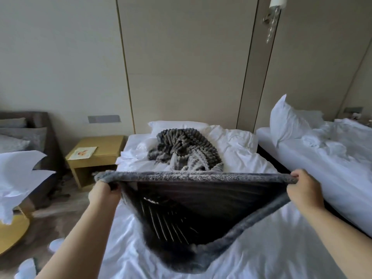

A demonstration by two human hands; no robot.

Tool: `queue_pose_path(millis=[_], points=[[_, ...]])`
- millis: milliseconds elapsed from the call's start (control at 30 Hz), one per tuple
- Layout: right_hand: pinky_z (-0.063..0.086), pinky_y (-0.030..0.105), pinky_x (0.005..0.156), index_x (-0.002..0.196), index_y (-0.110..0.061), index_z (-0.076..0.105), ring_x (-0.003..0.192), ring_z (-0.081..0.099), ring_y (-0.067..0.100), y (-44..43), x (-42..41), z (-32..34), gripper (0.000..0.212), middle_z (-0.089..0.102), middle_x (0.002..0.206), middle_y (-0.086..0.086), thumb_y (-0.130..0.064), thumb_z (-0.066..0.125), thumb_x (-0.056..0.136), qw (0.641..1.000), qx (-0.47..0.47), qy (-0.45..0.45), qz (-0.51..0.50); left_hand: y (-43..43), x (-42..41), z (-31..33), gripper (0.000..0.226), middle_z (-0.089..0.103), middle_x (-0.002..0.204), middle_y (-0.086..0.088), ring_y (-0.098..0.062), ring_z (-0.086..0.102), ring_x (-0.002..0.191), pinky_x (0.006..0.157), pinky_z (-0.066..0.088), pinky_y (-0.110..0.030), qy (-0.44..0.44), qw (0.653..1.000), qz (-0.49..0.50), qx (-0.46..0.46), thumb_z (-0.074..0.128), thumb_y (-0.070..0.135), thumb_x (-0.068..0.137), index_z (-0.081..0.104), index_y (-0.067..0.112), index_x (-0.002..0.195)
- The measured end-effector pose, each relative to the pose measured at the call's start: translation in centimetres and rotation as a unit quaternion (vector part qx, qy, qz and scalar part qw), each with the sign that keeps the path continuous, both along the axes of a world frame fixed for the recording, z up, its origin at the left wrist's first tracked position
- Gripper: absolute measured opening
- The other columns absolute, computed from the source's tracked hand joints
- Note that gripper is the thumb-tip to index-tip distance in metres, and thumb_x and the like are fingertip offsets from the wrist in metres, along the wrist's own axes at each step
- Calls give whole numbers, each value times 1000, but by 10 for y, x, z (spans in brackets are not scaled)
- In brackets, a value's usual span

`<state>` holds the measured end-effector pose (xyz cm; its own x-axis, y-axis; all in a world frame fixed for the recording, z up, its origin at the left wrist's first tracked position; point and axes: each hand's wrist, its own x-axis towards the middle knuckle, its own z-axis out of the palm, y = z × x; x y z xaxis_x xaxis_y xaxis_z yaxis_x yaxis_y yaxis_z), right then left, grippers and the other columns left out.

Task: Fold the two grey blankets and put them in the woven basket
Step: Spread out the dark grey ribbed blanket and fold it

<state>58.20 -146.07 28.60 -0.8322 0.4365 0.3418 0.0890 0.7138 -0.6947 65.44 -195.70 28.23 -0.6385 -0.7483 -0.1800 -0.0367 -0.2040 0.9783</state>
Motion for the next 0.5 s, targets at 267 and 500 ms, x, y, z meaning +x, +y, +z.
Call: queue_pose_path(millis=[267, 500], points=[[41, 45, 105, 133, -1, 53, 127, 48, 32, -15, 79, -161, 47, 54, 137, 17, -18, 64, 90, 835, -367, -403, 77, 55, 87, -131, 42, 66, 50, 4, 6, 59, 50, 55, 46, -4, 68, 966, -145, 201, 40, -1, 94, 56, 11, 57], [48, 23, 77, 96, -7, 68, 91, 63, 23, 8, 22, -52, 27, 59, 89, 7, -4, 67, 70, 910, 89, -368, 171, 13, 18, -34, 15, 52, 35, 1, -7, 49, 27, 31, 41, -13, -68, 946, -141, 284, 42, -6, 82, 48, 6, 76]])
